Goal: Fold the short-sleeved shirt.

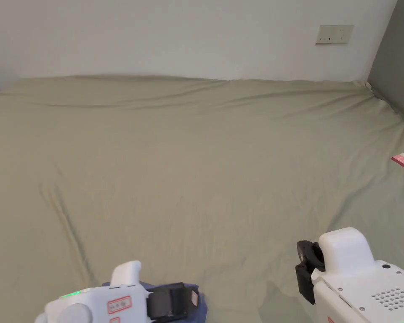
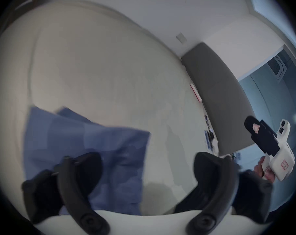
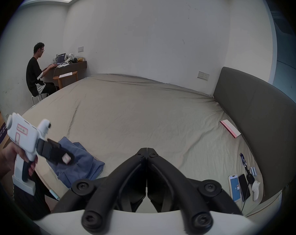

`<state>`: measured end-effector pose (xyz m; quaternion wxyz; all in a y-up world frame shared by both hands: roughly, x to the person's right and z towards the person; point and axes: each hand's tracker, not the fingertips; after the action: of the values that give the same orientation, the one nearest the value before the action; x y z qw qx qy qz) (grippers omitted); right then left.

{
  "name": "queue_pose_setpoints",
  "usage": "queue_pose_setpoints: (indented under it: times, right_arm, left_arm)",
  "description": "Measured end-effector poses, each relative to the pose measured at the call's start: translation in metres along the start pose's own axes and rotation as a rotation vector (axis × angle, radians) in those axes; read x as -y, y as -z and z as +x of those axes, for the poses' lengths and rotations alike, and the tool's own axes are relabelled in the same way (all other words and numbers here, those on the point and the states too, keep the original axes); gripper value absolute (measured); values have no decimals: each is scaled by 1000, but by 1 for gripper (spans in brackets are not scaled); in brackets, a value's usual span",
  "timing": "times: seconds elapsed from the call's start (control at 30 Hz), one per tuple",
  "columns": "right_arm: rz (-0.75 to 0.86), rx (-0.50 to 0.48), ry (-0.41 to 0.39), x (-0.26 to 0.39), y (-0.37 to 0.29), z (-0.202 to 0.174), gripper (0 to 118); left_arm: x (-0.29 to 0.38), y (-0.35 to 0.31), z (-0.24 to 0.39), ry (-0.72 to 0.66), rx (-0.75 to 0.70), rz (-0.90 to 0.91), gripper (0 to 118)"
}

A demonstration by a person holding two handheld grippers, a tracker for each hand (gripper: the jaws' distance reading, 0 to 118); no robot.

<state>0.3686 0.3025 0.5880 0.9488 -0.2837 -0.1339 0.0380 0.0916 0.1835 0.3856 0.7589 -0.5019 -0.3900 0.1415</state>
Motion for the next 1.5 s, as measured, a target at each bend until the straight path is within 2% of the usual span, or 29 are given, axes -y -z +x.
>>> queue_pose_setpoints:
  times: [0.03,0.07,0.1,0.13,0.17,0.23,0.3,0.47,0.57,0.63,0.7,0.87,0.93,1.03,1.13,1.17,1.3,1.5]
  right_arm:
    - [0,2,-1,0,0,0,2]
    - [0,2,0,0,0,0,2]
    - [0,2,0,0,-1,0,2]
    - [0,4,0,0,-1,0,2]
    - [0,5,-1,0,-1,0,2]
    - [-2,17,4,0,-2,-1,2]
    - [-4,18,18,0,-2,0,2]
    - [-15,23,16,2,-4,1,2]
    - [-23,24,10,3,-4,1,2]
    - [-28,24,7,5,-3,2,2]
    - [-33,23,8,5,-1,2,2]
    - [-44,10,4,4,6,-3,2]
    - [-44,4,-1,3,7,-6,2]
    - [-39,-5,-8,-1,9,-10,2]
    - [-35,-14,-15,-6,13,-14,2]
    - [-34,-19,-17,-8,15,-16,2]
    - [-10,-74,-22,-14,20,-27,2]
    - [-102,-260,-63,-6,56,-70,2]
  left_arm:
    - [-1,-7,-5,18,-41,45,90]
    - [-2,-11,-8,45,-97,74,67]
    - [-2,-12,-9,102,-170,107,33]
    - [-2,-11,-7,174,-262,116,12]
    - [2,-6,-6,234,-330,107,0]
    - [12,12,-3,325,-423,7,0]
    - [27,28,5,389,-416,29,0]
    - [60,72,29,593,-509,30,0]
    - [71,81,39,672,-573,49,0]
    - [77,81,46,676,-571,69,0]
    - [85,77,52,739,-573,98,0]
    - [114,85,61,772,-507,49,0]
    - [126,90,63,824,-485,35,0]
    - [134,83,71,787,-354,-3,0]
    - [132,71,73,701,-108,-90,0]
    - [130,62,70,652,-83,-71,0]
    - [102,18,45,481,-81,50,0]
    - [48,-52,-30,294,-295,264,0]
